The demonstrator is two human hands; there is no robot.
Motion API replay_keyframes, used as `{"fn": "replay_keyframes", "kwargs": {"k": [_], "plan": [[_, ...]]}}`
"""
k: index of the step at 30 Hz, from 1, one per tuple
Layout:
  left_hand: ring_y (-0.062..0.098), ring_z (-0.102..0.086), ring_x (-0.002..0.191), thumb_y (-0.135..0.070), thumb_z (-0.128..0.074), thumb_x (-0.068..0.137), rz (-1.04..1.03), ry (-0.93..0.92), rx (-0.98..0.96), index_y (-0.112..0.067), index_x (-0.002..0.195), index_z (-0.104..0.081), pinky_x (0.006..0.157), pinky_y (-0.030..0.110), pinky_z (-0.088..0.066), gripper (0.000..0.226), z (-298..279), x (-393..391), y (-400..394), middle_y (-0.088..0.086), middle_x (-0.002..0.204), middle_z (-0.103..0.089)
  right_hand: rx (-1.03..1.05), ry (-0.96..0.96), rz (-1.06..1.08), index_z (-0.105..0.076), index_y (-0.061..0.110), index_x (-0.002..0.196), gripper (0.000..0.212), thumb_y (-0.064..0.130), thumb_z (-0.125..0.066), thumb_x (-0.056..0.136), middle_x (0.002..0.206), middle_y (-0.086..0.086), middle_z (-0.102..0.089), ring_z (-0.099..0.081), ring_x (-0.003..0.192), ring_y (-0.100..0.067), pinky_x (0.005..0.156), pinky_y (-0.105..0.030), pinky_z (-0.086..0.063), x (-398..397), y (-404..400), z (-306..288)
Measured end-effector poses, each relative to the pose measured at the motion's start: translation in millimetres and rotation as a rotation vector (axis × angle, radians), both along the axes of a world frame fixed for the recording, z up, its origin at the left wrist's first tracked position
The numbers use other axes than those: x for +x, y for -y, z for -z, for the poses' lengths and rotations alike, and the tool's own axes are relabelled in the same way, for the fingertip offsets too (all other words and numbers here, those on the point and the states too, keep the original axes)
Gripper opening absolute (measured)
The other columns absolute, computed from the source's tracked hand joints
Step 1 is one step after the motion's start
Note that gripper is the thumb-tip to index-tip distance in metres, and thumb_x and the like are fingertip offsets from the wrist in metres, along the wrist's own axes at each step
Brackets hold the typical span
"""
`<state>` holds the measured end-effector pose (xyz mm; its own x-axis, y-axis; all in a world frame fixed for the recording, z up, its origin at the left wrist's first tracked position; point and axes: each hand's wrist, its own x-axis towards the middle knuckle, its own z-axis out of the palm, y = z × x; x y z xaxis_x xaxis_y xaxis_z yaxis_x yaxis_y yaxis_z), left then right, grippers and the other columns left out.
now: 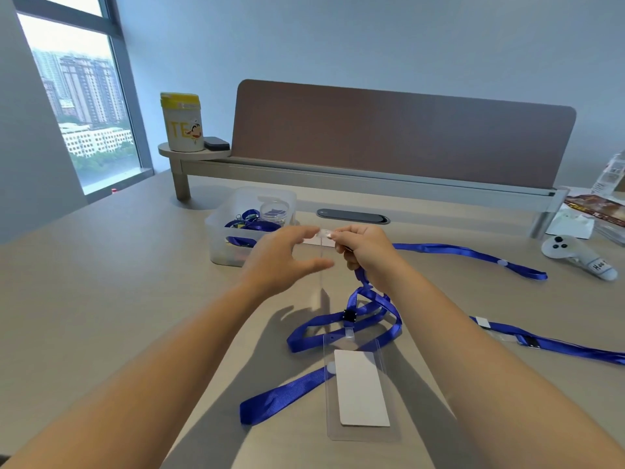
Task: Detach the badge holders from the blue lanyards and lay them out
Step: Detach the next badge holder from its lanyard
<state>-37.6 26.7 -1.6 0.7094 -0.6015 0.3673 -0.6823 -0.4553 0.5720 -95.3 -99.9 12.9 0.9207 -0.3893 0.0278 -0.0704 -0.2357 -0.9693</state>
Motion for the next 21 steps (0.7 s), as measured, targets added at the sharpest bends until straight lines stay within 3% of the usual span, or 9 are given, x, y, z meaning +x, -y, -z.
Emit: {"fn": "replay_keyframes", "kwargs": {"k": [3,7,10,14,18,21], "plan": [[0.02,-0.043,0.128,-0.04,-0.066,0.074,-0.004,-0.034,0.117,-0.022,0.136,-0.035,0.104,0.041,-0.039,0.071,6,-1,3,0.003,0.141,-0.045,0.054,0.011,0.0,-0.056,0.017,0.077,0.018,0.011,-0.05,0.092,0.064,-0.001,-0.047,-0.036,0.053,-0.009,0.05,-0.019,-0.033,1,1,-2],[0.02,-0.056,0.112,-0.025,-0.057,0.085,-0.058,-0.009,0.093,-0.012,0.122,-0.051,0.093,0.03,-0.045,0.039,10,-1,5,0.007,0.125,-0.06,0.047,0.016,-0.03,-0.06,0.011,0.086,0.006,0.007,-0.057,0.087,0.068,-0.001,-0.049,-0.037,0.055,-0.009,0.051,-0.018,-0.035,-1,0,-4],[0.023,-0.06,0.099,-0.014,-0.049,0.09,-0.099,0.006,0.033,-0.006,0.108,-0.059,0.085,0.029,-0.046,0.022,9,3,2,0.013,0.111,-0.066,-0.197,0.004,0.017,-0.062,0.001,0.104,0.019,0.007,-0.059,0.086,0.076,0.0,-0.052,-0.044,0.064,-0.011,0.056,-0.017,-0.036,-2,1,-4],[0.022,-0.057,0.1,-0.011,-0.046,0.091,-0.157,-0.037,-0.104,-0.006,0.111,-0.053,0.085,0.033,-0.048,0.021,1,9,0,0.013,0.116,-0.063,-0.583,0.045,0.065,-0.066,0.004,0.103,0.021,0.015,-0.054,0.09,0.085,-0.002,-0.057,-0.05,0.078,-0.014,0.06,-0.022,-0.04,-2,1,-2],[0.026,-0.056,0.106,-0.013,-0.052,0.089,-0.211,-0.057,-0.179,-0.006,0.112,-0.049,0.088,0.036,-0.048,0.024,-6,8,1,0.013,0.119,-0.061,-0.624,0.022,0.056,-0.066,0.001,0.104,0.024,0.015,-0.05,0.092,0.083,-0.002,-0.057,-0.048,0.069,-0.012,0.06,-0.022,-0.039,0,2,-1],[0.025,-0.052,0.107,-0.016,-0.059,0.084,-0.227,0.061,-0.172,-0.005,0.108,-0.053,0.091,0.033,-0.043,0.026,-4,6,3,0.013,0.119,-0.058,-0.557,-0.021,0.042,-0.066,-0.002,0.1,0.025,0.015,-0.05,0.091,0.068,0.004,-0.052,-0.044,0.06,-0.006,0.061,-0.023,-0.04,2,1,-1]]}}
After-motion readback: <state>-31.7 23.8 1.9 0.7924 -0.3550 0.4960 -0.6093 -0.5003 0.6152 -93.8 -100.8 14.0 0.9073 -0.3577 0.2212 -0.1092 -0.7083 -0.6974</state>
